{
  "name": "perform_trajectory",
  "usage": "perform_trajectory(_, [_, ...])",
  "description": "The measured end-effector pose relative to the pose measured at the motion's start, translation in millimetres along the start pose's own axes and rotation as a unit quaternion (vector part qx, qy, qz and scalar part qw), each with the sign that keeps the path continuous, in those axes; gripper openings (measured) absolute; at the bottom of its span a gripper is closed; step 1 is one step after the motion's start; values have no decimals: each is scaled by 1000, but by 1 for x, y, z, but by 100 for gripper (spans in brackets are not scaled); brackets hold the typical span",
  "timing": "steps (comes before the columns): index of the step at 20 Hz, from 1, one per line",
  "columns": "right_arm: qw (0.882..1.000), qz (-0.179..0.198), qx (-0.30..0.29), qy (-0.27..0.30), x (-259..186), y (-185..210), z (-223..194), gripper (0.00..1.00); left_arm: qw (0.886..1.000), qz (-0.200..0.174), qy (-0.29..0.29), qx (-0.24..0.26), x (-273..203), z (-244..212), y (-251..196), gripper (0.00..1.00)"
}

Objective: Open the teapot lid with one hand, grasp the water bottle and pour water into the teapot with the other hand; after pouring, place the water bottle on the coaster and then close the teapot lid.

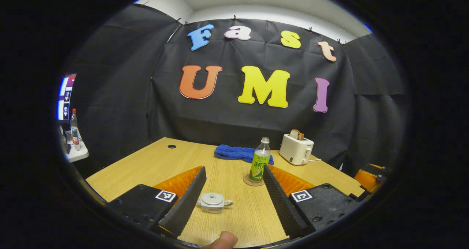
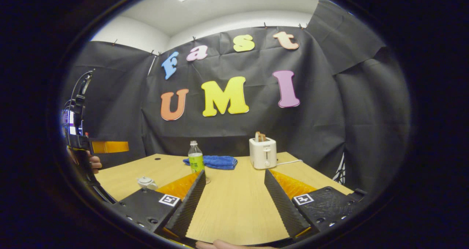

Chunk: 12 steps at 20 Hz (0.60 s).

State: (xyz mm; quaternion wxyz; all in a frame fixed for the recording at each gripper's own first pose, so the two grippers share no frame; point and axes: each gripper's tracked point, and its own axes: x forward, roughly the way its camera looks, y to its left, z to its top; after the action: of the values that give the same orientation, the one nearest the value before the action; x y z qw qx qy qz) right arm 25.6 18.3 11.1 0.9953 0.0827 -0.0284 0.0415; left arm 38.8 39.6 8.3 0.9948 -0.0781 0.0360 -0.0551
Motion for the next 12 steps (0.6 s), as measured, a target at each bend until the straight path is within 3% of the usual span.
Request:
perform_trajectory(2, [1000,-21,-9,-2,-17,-8,14,96,1000,-3,-13,16,-19,8,-7,98])
perform_trajectory(7, [999,-32,-33,-17,-46,-7,35,99,998,6,-31,55,-49,5,-8,98])
perform_trajectory(12, [999,-39,-35,-10,-48,-11,34,96,996,4,-38,78,-58,3,-12,98])
